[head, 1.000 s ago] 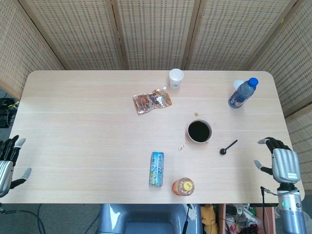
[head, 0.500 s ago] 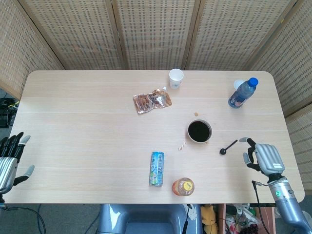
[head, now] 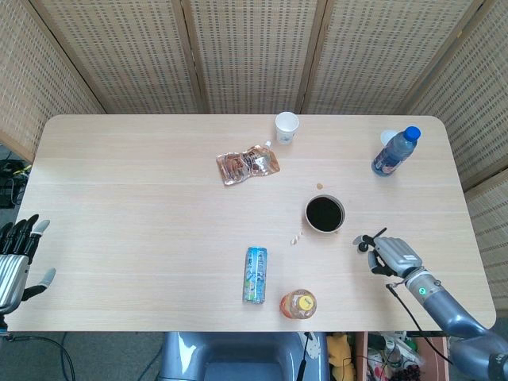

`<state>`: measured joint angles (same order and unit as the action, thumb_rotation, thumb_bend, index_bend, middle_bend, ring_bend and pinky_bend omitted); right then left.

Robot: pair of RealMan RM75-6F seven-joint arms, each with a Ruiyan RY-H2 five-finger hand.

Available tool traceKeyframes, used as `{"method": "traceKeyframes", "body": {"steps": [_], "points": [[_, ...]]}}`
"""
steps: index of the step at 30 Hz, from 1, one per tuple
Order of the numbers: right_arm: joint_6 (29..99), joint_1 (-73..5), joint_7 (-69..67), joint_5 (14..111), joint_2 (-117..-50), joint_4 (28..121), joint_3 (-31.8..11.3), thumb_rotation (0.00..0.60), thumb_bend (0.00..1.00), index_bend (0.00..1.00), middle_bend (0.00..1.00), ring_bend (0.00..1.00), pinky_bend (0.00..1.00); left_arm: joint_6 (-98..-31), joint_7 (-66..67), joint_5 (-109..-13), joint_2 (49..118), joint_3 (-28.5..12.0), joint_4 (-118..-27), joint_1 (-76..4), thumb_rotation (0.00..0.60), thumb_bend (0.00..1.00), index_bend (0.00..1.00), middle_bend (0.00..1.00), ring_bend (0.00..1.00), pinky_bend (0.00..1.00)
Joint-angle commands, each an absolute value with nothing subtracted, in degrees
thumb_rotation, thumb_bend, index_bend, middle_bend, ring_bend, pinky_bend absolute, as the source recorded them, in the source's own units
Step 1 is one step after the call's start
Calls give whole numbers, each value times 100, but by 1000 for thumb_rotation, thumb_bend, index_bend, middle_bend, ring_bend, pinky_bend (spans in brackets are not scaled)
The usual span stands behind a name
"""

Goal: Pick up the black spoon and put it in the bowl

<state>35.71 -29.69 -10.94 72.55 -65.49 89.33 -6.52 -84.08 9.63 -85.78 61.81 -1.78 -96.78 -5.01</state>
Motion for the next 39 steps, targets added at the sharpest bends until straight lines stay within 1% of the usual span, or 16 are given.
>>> {"method": "traceKeyframes", "body": {"steps": [1,8,14,39], "points": [[3446,-3059,-1125,7200,-6705,8770,-595,600,988,263,939,993,1000,-8393,958,-8566,6186,-174,-9675,-504,600,324,0,0,0,0],[3236,-3232,-1059,7003,-7047,8354,-495,600,989,263,940,993,1000,-8336,928,-8524,6220,-152,-9639,-512,600,324,0,0,0,0],[3198,-3295,-988,6872,-7159,8207,-443,600,989,263,941,994,1000,-8306,898,-8496,6238,-140,-9610,-515,600,323,0,0,0,0],[3033,-3442,-791,6386,-7328,7775,-283,600,989,263,941,994,1000,-8272,860,-8461,6294,-115,-9545,-520,600,323,0,0,0,0]]}}
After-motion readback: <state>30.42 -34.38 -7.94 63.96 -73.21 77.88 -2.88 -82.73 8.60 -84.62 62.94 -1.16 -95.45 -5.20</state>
